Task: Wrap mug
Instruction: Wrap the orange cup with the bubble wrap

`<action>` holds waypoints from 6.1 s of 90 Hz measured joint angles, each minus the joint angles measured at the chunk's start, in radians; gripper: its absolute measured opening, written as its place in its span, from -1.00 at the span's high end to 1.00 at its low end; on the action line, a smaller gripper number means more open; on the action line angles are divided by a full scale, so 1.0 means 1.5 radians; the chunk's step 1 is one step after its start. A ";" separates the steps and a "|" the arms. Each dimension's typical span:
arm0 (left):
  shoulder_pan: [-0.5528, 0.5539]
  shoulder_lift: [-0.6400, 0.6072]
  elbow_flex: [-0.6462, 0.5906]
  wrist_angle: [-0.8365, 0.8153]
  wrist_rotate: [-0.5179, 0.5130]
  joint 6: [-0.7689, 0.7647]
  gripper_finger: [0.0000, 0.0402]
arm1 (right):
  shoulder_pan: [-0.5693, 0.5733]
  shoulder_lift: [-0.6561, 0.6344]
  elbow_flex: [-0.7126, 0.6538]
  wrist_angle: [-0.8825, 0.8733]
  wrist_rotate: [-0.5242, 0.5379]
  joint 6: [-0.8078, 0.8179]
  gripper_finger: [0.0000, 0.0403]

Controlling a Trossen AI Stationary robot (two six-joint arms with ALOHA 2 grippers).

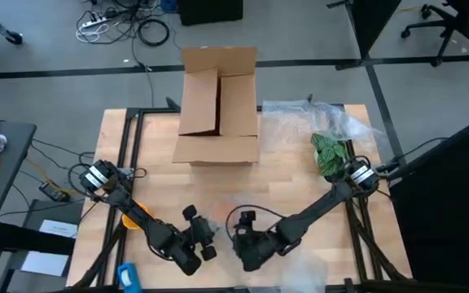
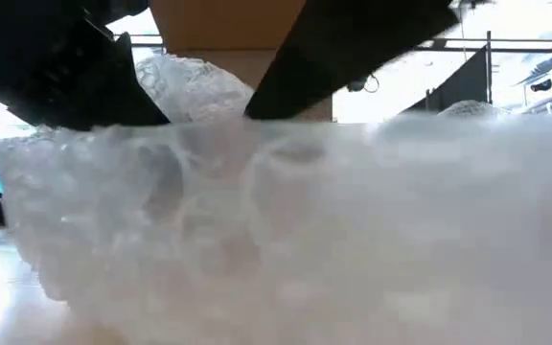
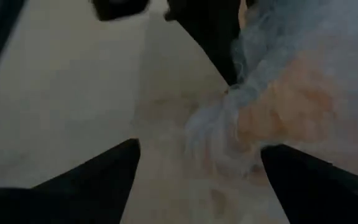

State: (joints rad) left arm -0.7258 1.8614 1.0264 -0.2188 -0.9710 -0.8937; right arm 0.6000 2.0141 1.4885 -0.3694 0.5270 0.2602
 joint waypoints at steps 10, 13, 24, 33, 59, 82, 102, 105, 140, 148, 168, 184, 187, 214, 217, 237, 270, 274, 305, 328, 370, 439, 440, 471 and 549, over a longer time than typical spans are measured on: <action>0.005 0.000 0.000 -0.008 0.000 0.000 0.35 | 0.008 -0.026 0.001 -0.083 0.002 0.013 -0.56; 0.005 0.000 0.000 -0.010 0.000 0.000 0.35 | 0.008 -0.029 0.001 -0.115 0.013 0.023 -0.56; 0.009 0.002 0.000 -0.016 0.000 0.001 0.35 | -0.002 -0.040 0.001 -0.212 0.084 0.050 -0.55; 0.011 0.007 0.000 -0.024 0.003 0.001 0.35 | -0.030 -0.039 0.001 -0.247 0.139 0.035 -0.54; 0.011 0.011 0.000 -0.034 0.016 0.000 0.35 | -0.171 0.021 0.000 -0.200 0.020 -0.111 -0.43; 0.013 0.013 0.000 -0.044 -0.002 0.000 0.35 | -0.203 0.094 0.002 -0.062 -0.136 -0.143 -0.30; 0.026 0.027 -0.026 -0.015 -0.046 0.003 0.35 | -0.180 0.100 -0.001 0.019 -0.152 -0.146 -0.19; 0.029 0.027 -0.037 0.001 -0.052 0.003 0.35 | -0.178 0.100 -0.001 0.022 -0.152 -0.144 -0.18; 0.028 0.026 -0.203 0.415 -0.038 0.208 0.34 | -0.181 0.101 -0.001 0.026 -0.168 -0.145 -0.15; 0.028 0.011 -0.227 0.431 0.003 0.204 0.31 | -0.181 0.101 -0.001 0.028 -0.170 -0.144 -0.15; 0.028 -0.065 -0.266 0.383 0.074 0.201 0.13 | -0.180 0.101 0.000 0.035 -0.173 -0.142 -0.14; 0.028 -0.140 -0.266 0.239 0.161 0.206 0.02 | -0.181 0.102 0.001 0.038 -0.172 -0.135 -0.13; 0.028 -0.152 -0.266 0.214 0.180 0.208 0.02 | -0.181 0.102 0.001 0.038 -0.172 -0.135 -0.13; 0.026 -0.225 -0.266 0.140 0.260 0.229 0.01 | -0.182 0.102 0.001 0.046 -0.169 -0.134 -0.12; 0.026 -0.228 -0.266 0.140 0.254 0.226 0.01 | -0.182 0.102 0.001 0.046 -0.168 -0.134 -0.12; 0.030 -0.216 -0.266 0.159 0.207 0.155 0.01 | -0.182 0.102 0.001 0.047 -0.167 -0.134 -0.12; 0.025 -0.165 -0.266 0.205 0.182 0.076 0.01 | -0.183 0.102 0.000 0.049 -0.162 -0.134 -0.12; 0.021 -0.178 -0.264 0.187 0.208 0.084 0.01 | -0.183 0.102 0.000 0.049 -0.162 -0.134 -0.11; -0.021 -0.312 -0.206 -0.082 0.271 0.084 0.01 | -0.183 0.102 0.000 0.046 -0.167 -0.121 -0.12; -0.079 -0.375 -0.186 -0.122 0.148 0.036 0.01 | -0.183 0.102 0.000 0.044 -0.169 -0.122 -0.11; -0.110 -0.206 -0.349 0.360 0.024 0.050 0.01 | -0.185 0.102 -0.001 0.055 -0.170 -0.122 -0.12; 0.026 -0.029 -0.371 0.749 0.042 0.351 0.01 | -0.202 0.100 0.001 0.030 -0.172 -0.110 -0.12; 0.026 -0.033 -0.371 0.745 0.044 0.349 0.01 | -0.202 0.100 0.001 0.029 -0.172 -0.110 -0.12; 0.025 -0.213 -0.359 0.358 0.224 0.197 0.01 | -0.202 0.100 0.001 0.024 -0.173 -0.110 -0.12; -0.032 -0.400 -0.153 -0.203 0.237 0.109 0.05 | -0.202 0.101 0.000 0.037 -0.174 -0.111 -0.12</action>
State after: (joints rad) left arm -0.7735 1.2621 0.7975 -0.5239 -0.6159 -0.7295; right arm 0.2974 2.1658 1.4889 -0.3138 0.2665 0.0944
